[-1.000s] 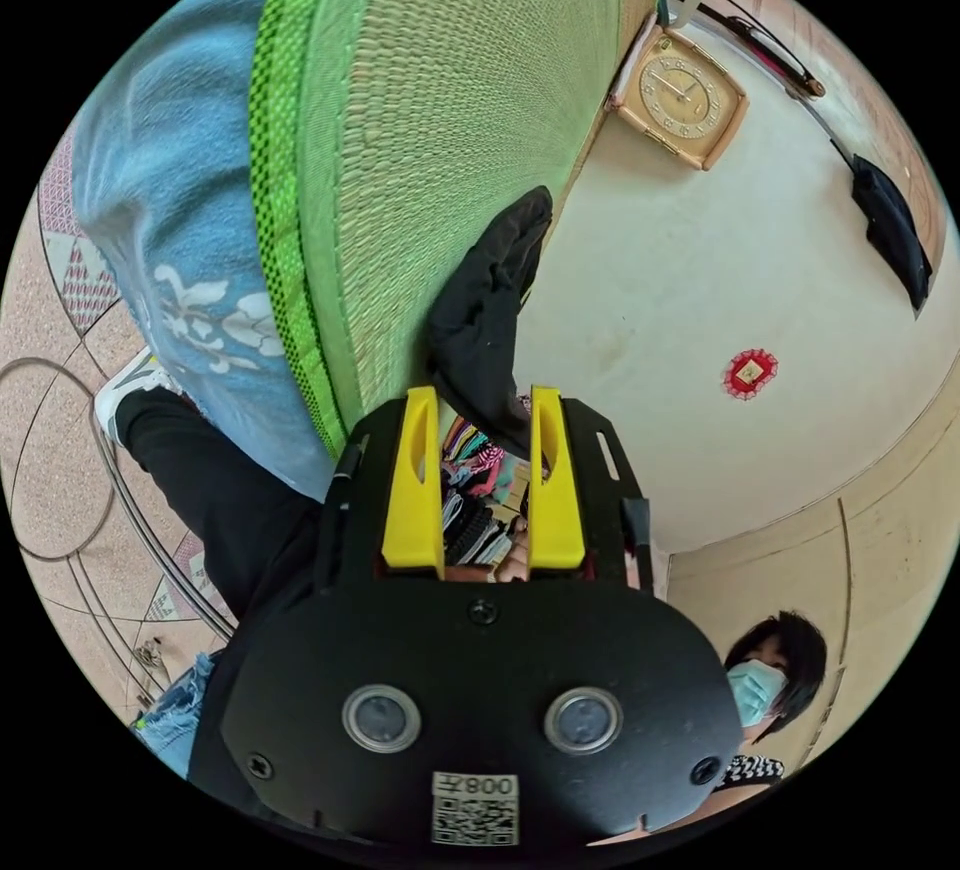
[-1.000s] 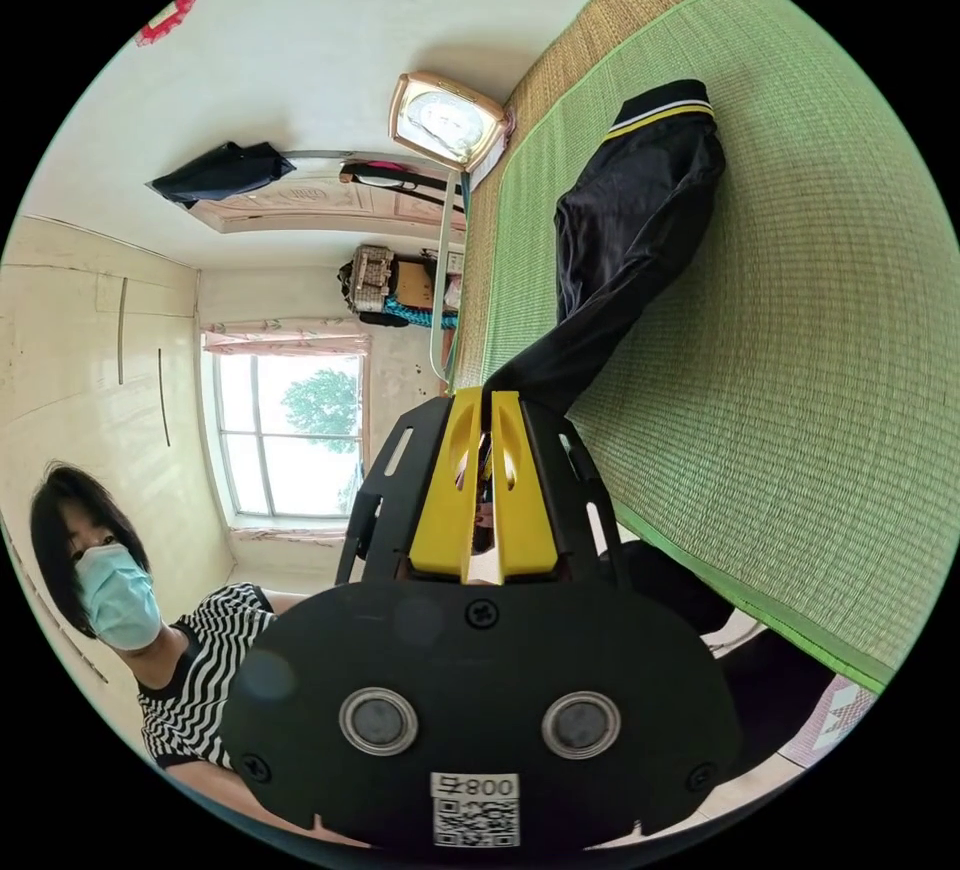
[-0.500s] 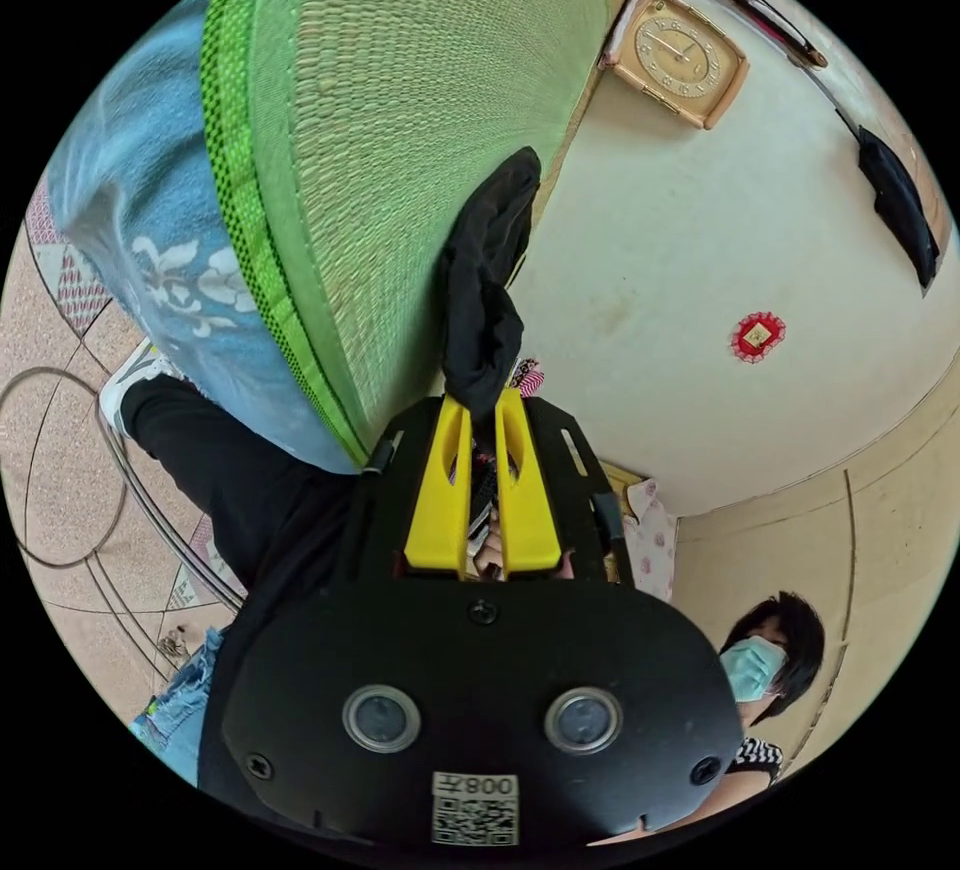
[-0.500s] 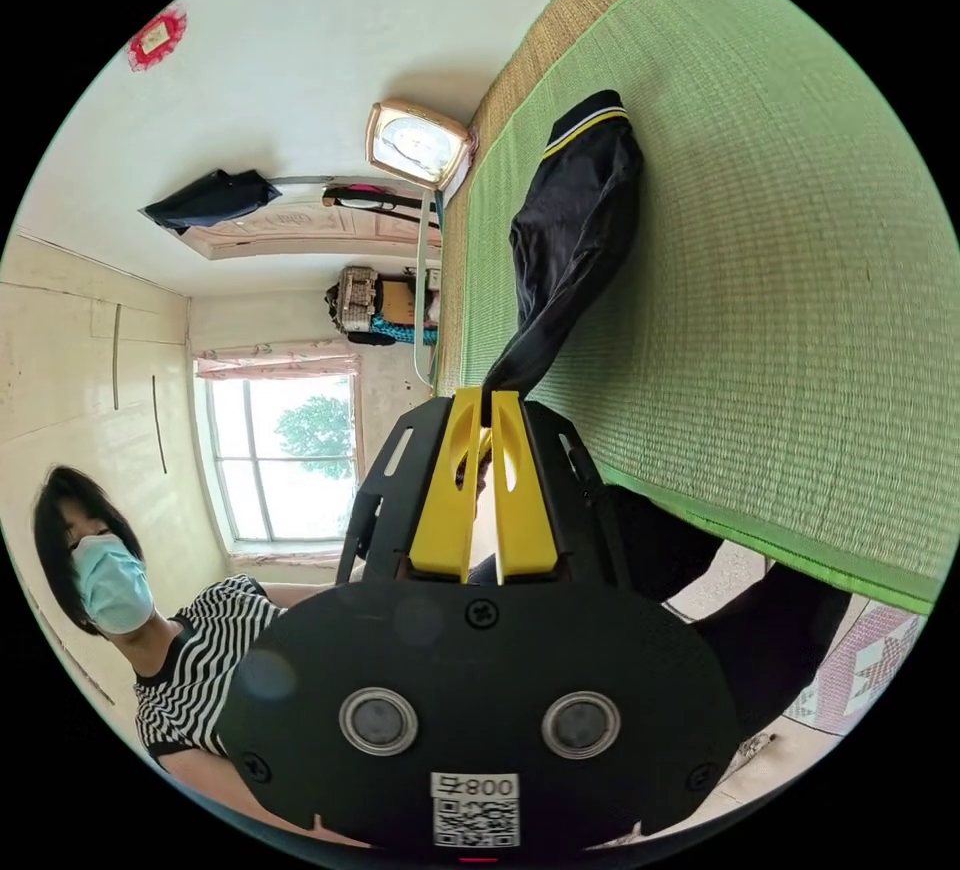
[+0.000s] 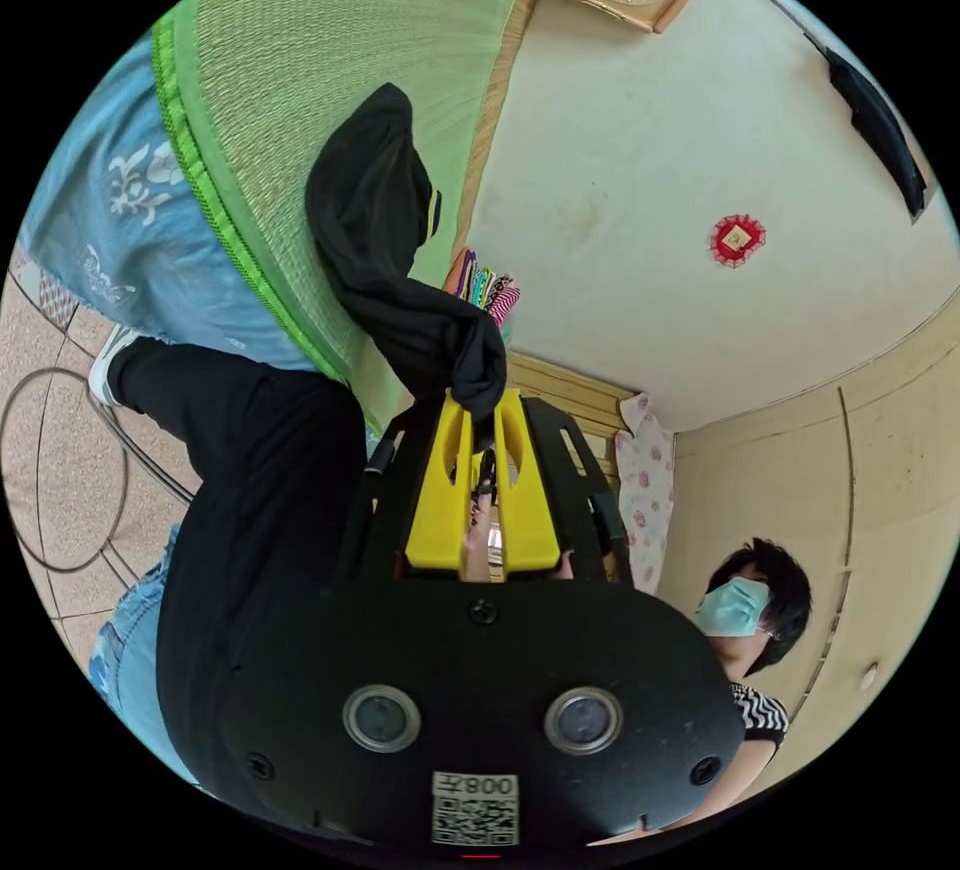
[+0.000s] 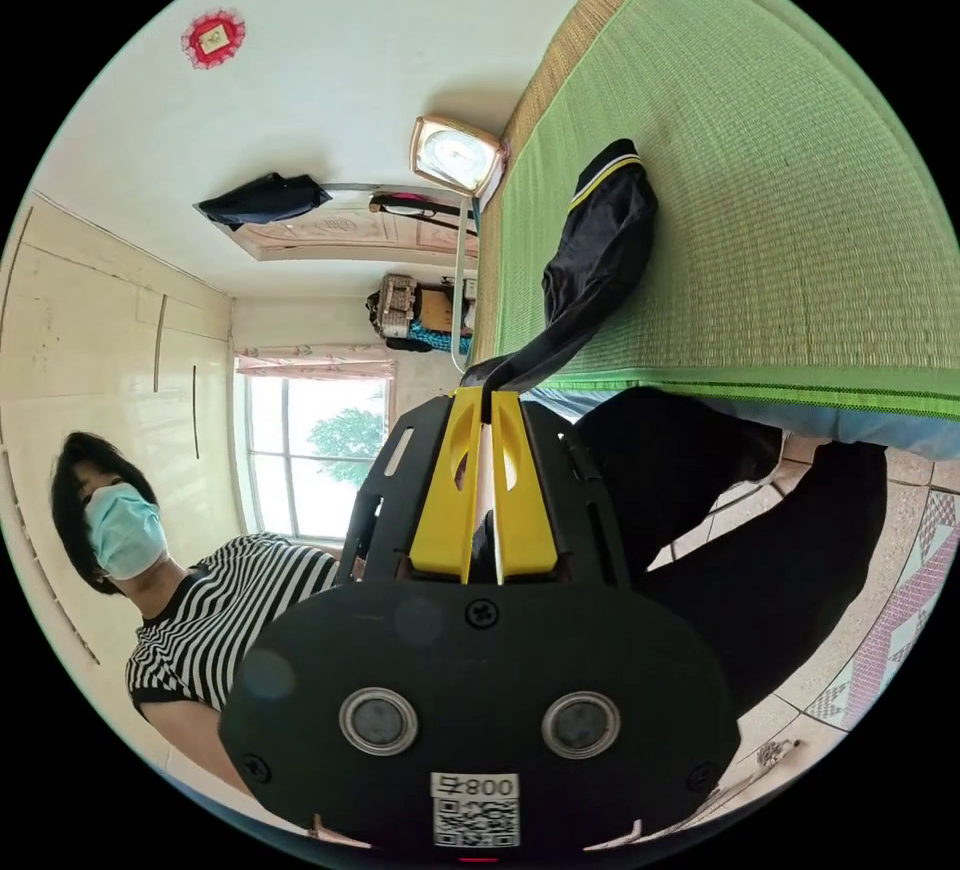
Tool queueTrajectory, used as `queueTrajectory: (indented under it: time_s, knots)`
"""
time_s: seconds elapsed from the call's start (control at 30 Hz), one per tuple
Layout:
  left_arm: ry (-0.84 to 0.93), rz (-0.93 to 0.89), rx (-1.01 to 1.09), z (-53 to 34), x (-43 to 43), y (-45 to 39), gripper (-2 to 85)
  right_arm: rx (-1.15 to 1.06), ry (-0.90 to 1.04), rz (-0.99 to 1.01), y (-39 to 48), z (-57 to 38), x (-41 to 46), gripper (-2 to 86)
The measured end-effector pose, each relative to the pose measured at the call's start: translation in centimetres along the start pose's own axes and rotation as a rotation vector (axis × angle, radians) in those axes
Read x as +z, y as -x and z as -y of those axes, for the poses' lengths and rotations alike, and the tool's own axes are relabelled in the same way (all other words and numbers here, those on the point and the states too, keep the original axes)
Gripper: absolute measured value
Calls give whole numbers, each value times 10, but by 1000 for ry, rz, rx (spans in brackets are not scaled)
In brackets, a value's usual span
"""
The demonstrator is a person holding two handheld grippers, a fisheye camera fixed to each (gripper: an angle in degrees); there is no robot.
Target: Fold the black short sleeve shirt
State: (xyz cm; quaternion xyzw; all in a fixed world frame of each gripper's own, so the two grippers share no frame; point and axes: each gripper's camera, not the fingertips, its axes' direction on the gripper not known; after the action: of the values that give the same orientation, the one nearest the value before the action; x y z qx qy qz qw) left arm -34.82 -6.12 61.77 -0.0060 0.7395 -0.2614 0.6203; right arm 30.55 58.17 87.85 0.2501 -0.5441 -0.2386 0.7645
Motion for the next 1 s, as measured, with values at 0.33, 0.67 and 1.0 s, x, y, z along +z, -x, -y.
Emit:
queueTrajectory:
  time_s: [0.33,0.67,1.0]
  knots:
    - [170,-64,200,6,91,-13,45,-145,-175,109,52,-103,-80,10]
    - [387,-27,332,93,293,1,44,-246,-401,103,91,-122,-226,8]
    - [492,-41,453,213,547,24,43,-358,-555,-23,150,-58,-416,9]
